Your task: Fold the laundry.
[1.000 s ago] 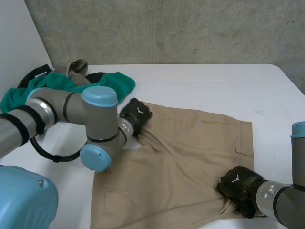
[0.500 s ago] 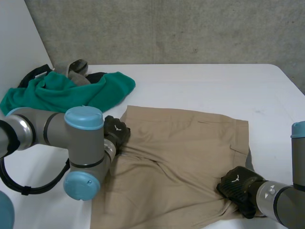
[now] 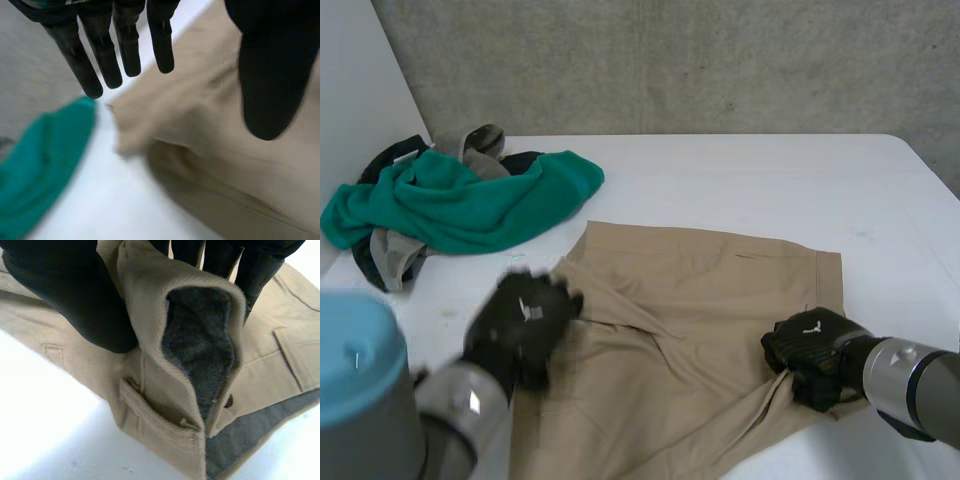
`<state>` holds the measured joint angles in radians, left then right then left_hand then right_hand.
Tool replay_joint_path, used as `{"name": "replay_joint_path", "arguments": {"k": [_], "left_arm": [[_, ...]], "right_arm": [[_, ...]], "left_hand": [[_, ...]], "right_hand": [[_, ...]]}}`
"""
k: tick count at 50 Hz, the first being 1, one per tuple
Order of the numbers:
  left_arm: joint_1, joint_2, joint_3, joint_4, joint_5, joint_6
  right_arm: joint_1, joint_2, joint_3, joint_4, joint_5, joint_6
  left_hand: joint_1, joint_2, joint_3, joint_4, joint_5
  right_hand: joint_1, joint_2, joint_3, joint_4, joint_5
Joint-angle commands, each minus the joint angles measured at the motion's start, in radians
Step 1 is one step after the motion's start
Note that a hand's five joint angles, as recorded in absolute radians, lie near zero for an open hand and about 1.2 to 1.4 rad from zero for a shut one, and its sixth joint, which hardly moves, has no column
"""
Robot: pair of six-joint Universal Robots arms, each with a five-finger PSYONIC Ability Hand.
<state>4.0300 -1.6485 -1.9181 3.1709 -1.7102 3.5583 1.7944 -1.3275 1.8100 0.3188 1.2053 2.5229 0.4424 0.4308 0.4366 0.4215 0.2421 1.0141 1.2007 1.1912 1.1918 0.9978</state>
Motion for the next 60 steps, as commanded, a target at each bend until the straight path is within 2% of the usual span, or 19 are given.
{"name": "replay_joint_path", "arguments": {"k": [1, 4, 10, 13, 14, 17, 21, 25, 29, 34, 39, 43, 44, 45, 47, 48, 49, 55, 60], "left_arm": [[-0.078, 0.010, -0.073, -0.138, 0.003, -0.160], [-0.092, 0.003, -0.078, -0.169, 0.009, -0.220], [-0.105, -0.051, -0.081, -0.170, 0.006, -0.233], [-0.108, -0.100, -0.065, -0.152, -0.002, -0.231], [-0.105, -0.117, -0.053, -0.123, -0.003, -0.230], [-0.103, -0.142, -0.030, -0.063, -0.005, -0.227], [-0.094, -0.241, 0.045, 0.009, -0.008, -0.141], [-0.054, -0.339, 0.226, 0.089, -0.023, 0.068], [0.004, -0.428, 0.427, 0.269, -0.045, 0.244], [0.055, -0.644, 0.727, 0.493, -0.042, 0.440], [0.075, -0.833, 0.945, 0.505, -0.017, 0.481], [0.075, -0.935, 1.047, 0.511, 0.056, 0.478], [0.075, -0.950, 1.060, 0.512, 0.070, 0.476], [0.075, -0.964, 1.068, 0.512, 0.083, 0.473], [0.075, -0.984, 1.071, 0.511, 0.101, 0.456], [0.075, -0.985, 1.065, 0.512, 0.101, 0.450], [0.073, -0.982, 1.048, 0.512, 0.103, 0.432], [0.064, -0.893, 0.944, 0.518, 0.109, 0.344], [0.063, -0.786, 0.849, 0.520, 0.103, 0.292]], "right_arm": [[-0.029, 0.001, -0.012, -0.009, -0.001, 0.031], [-0.035, 0.001, -0.012, -0.015, -0.001, 0.033], [-0.044, 0.002, -0.011, -0.040, 0.002, 0.056], [-0.047, 0.002, -0.011, -0.040, 0.000, 0.060], [-0.047, 0.002, -0.011, -0.040, 0.000, 0.060], [-0.046, 0.001, -0.014, -0.041, 0.002, 0.060], [-0.040, 0.001, -0.046, -0.049, 0.002, 0.044], [-0.030, 0.016, -0.121, -0.116, 0.002, 0.044], [-0.029, 0.053, -0.217, -0.228, 0.008, 0.040], [-0.029, 0.206, -0.356, -0.366, 0.025, 0.043], [-0.021, 0.368, -0.484, -0.471, 0.086, 0.019], [0.020, 0.503, -0.586, -0.541, 0.160, -0.070], [0.034, 0.552, -0.616, -0.573, 0.183, -0.120], [0.040, 0.573, -0.627, -0.589, 0.192, -0.145], [0.048, 0.608, -0.639, -0.627, 0.207, -0.188], [0.054, 0.628, -0.644, -0.668, 0.223, -0.219], [0.056, 0.630, -0.644, -0.690, 0.232, -0.225], [0.074, 0.548, -0.617, -0.725, 0.318, -0.155], [0.062, 0.378, -0.535, -0.612, 0.338, -0.012]], "left_hand": [[0.021, 0.032, 0.026, 0.042, 0.046], [0.024, 0.035, 0.029, 0.045, 0.049], [0.047, 0.059, 0.053, 0.068, 0.073], [0.369, 0.380, 0.375, 0.390, 0.395], [0.603, 0.614, 0.608, 0.623, 0.628], [0.953, 0.964, 0.959, 0.974, 0.978], [0.954, 0.965, 0.960, 0.975, 0.980], [0.954, 0.965, 0.960, 0.975, 0.980], [0.954, 0.965, 0.960, 0.975, 0.980], [0.954, 0.965, 0.960, 0.975, 0.980], [0.954, 0.965, 0.960, 0.975, 0.980], [0.954, 0.965, 0.960, 0.975, 0.980], [0.954, 0.965, 0.960, 0.975, 0.980], [0.954, 0.965, 0.960, 0.975, 0.980], [0.438, 0.449, 0.444, 0.459, 0.464], [0.141, 0.153, 0.147, 0.162, 0.167], [-0.268, -0.256, -0.262, -0.247, -0.242], [-0.268, -0.256, -0.262, -0.247, -0.242], [-0.268, -0.256, -0.262, -0.247, -0.242]], "right_hand": [[0.382, 0.196, 0.205, 0.204, 0.224], [0.382, 0.196, 0.205, 0.204, 0.224], [0.382, 0.196, 0.205, 0.204, 0.224], [0.382, 0.196, 0.205, 0.204, 0.224], [0.382, 0.196, 0.205, 0.204, 0.224], [0.382, 0.196, 0.205, 0.204, 0.224], [0.382, 0.196, 0.205, 0.204, 0.224], [0.382, 0.196, 0.205, 0.204, 0.224], [0.382, 0.196, 0.205, 0.204, 0.224], [0.382, 0.196, 0.205, 0.204, 0.224], [0.382, 0.196, 0.205, 0.204, 0.224], [0.382, 0.196, 0.205, 0.204, 0.224], [0.282, 0.095, 0.104, 0.104, 0.123], [0.054, -0.133, -0.123, -0.124, -0.104], [-0.431, -0.617, -0.608, -0.608, -0.589], [-0.828, -1.015, -1.005, -1.006, -0.986], [-0.840, -1.026, -1.017, -1.017, -0.998], [-0.840, -1.026, -1.017, -1.017, -0.998], [-0.840, -1.026, -1.017, -1.017, -0.998]]}}
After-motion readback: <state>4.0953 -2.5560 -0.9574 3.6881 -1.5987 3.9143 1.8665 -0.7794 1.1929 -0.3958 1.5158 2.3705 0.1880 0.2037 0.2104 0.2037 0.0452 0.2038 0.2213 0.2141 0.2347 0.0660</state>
